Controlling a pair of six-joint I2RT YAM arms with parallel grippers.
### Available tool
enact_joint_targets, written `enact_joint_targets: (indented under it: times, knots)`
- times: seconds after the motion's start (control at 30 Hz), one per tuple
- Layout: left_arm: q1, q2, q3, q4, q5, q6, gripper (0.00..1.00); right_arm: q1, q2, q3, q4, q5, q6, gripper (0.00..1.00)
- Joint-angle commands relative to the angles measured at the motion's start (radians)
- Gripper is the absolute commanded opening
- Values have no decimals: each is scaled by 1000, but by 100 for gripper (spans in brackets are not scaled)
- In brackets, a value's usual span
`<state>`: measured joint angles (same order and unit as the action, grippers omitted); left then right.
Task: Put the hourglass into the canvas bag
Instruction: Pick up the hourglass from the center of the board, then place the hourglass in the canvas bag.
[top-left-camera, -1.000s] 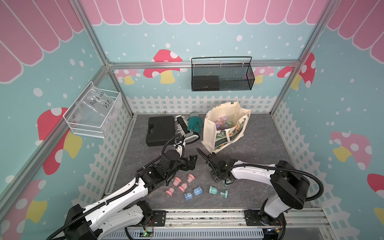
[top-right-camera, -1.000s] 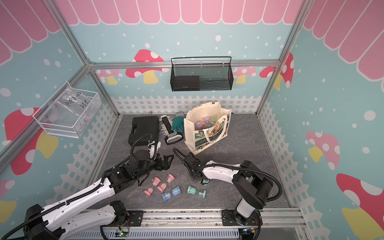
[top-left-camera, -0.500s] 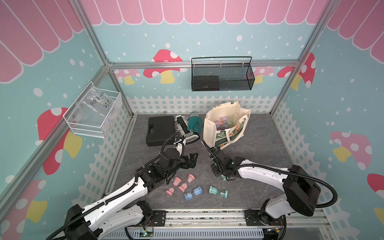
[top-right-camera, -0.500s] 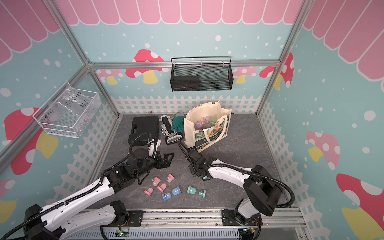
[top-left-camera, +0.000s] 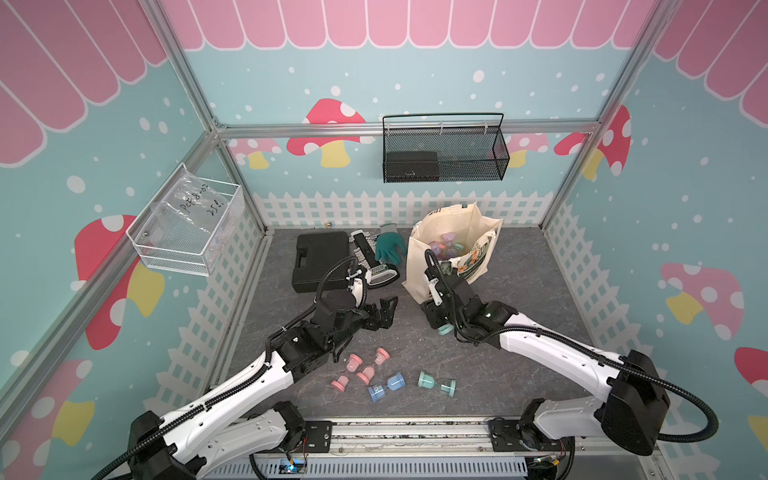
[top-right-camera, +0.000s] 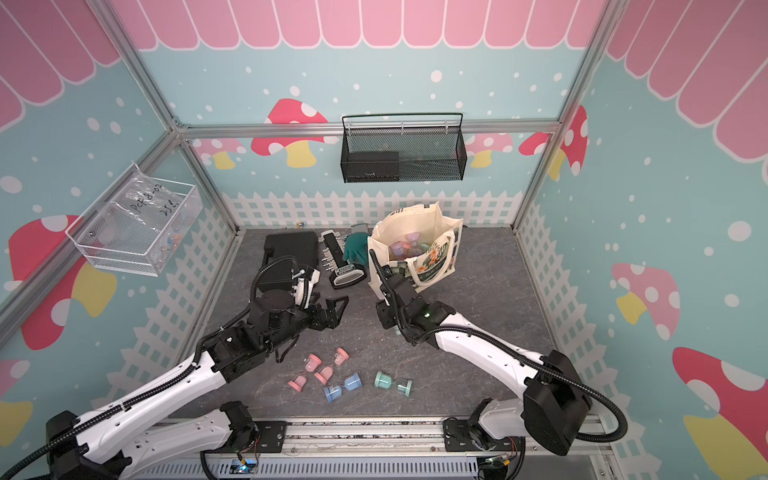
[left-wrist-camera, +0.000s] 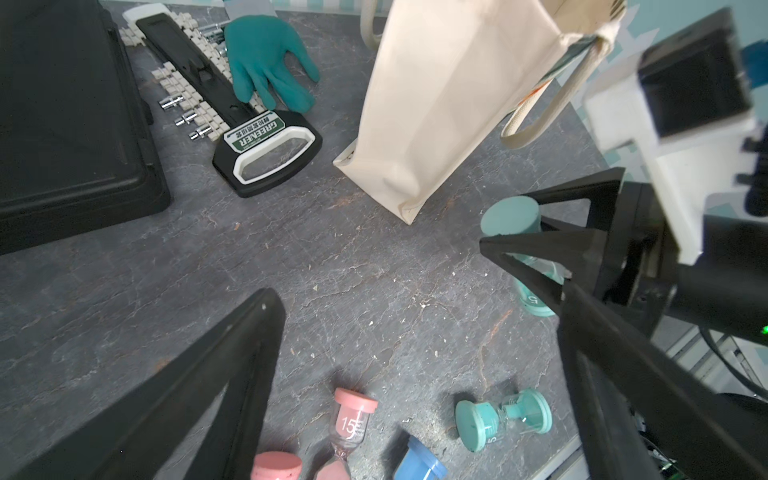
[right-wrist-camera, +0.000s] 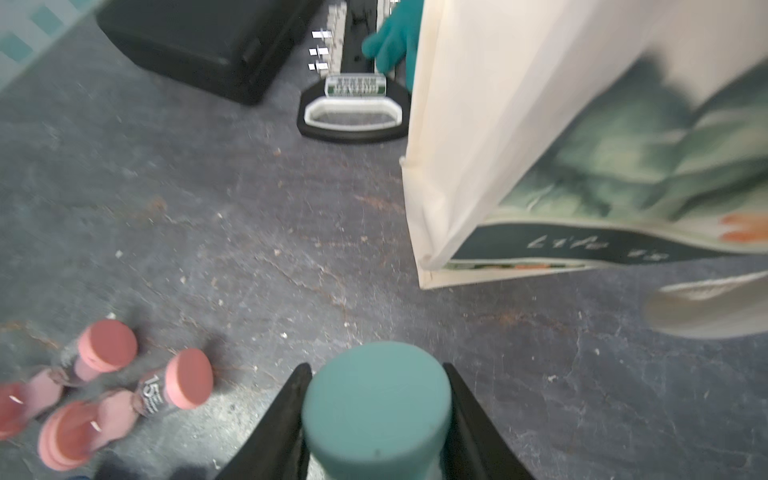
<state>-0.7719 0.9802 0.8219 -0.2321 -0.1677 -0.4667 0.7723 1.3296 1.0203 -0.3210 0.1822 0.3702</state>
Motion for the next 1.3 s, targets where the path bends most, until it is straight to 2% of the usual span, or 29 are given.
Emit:
enact_joint_targets:
  times: [0.0, 0.5, 0.93, 1.27]
  knots:
    - [10, 7, 45, 15, 3, 33, 100, -28, -38, 81, 35, -5, -44, 26]
    - [14, 81, 156, 51, 42, 92, 100, -141, 34, 424, 38, 2, -144, 25]
    - [14, 159, 194, 122, 91, 87, 99, -273, 273, 631, 40, -19, -168, 25]
    - [20, 231, 224, 154, 113, 91, 99, -346, 462, 677, 0, -52, -164, 24]
